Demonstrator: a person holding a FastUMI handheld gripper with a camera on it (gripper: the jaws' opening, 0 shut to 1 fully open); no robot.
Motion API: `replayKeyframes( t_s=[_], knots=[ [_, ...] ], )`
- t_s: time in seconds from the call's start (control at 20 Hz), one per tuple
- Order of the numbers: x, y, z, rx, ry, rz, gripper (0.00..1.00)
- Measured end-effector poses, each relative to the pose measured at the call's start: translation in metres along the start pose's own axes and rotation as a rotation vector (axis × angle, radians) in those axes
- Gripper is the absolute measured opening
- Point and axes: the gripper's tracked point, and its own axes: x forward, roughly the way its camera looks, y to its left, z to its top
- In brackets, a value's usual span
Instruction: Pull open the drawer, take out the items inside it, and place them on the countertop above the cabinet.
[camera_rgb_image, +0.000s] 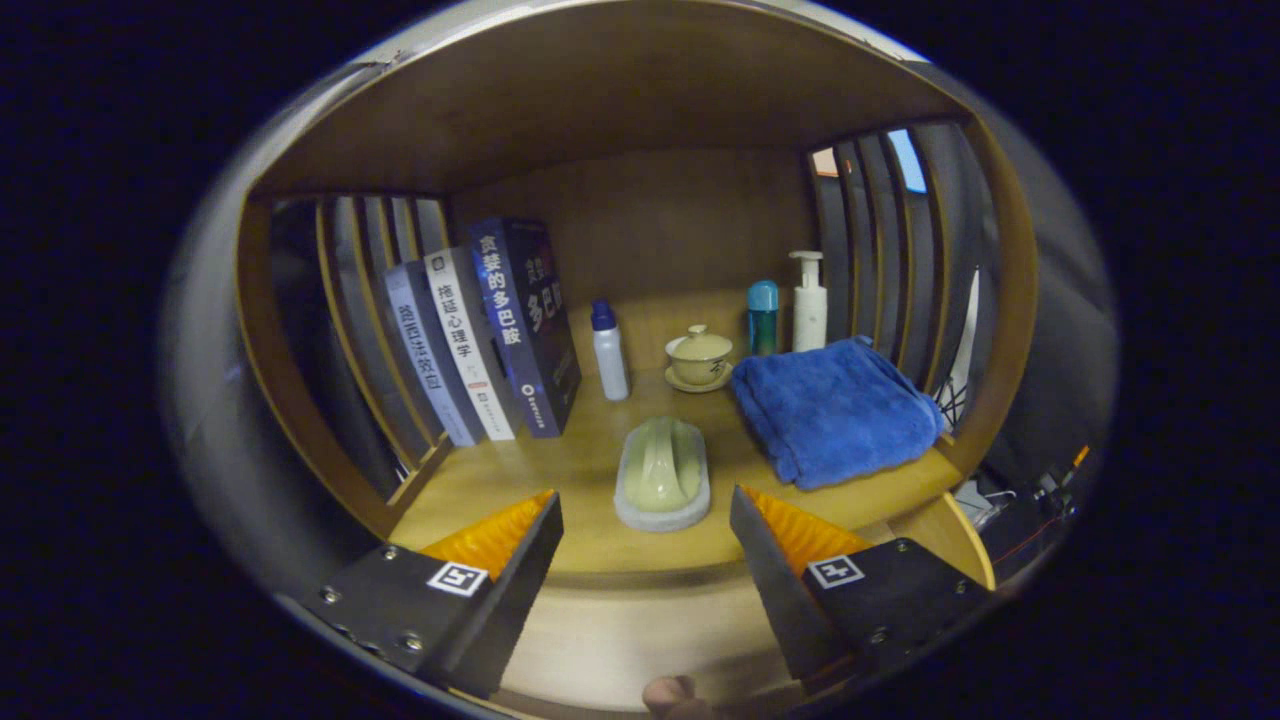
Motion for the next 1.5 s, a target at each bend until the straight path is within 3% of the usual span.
replayKeyframes(
  t_s=[0.35, 0.7, 0.9, 1.15, 1.5],
  knots=[
    [-0.101, 0.01, 0.0, -0.051, -0.067, 0.033, 1.0],
    [-0.177, 0.034, -0.018, -0.091, -0.118, 0.147, 1.0],
    [-0.193, 0.038, -0.052, -0.12, -0.151, 0.173, 1.0],
    [-0.196, 0.025, -0.086, -0.066, -0.197, 0.13, 1.0],
    [-0.178, -0.001, -0.125, -0.097, -0.284, 0.045, 1.0]
  ],
)
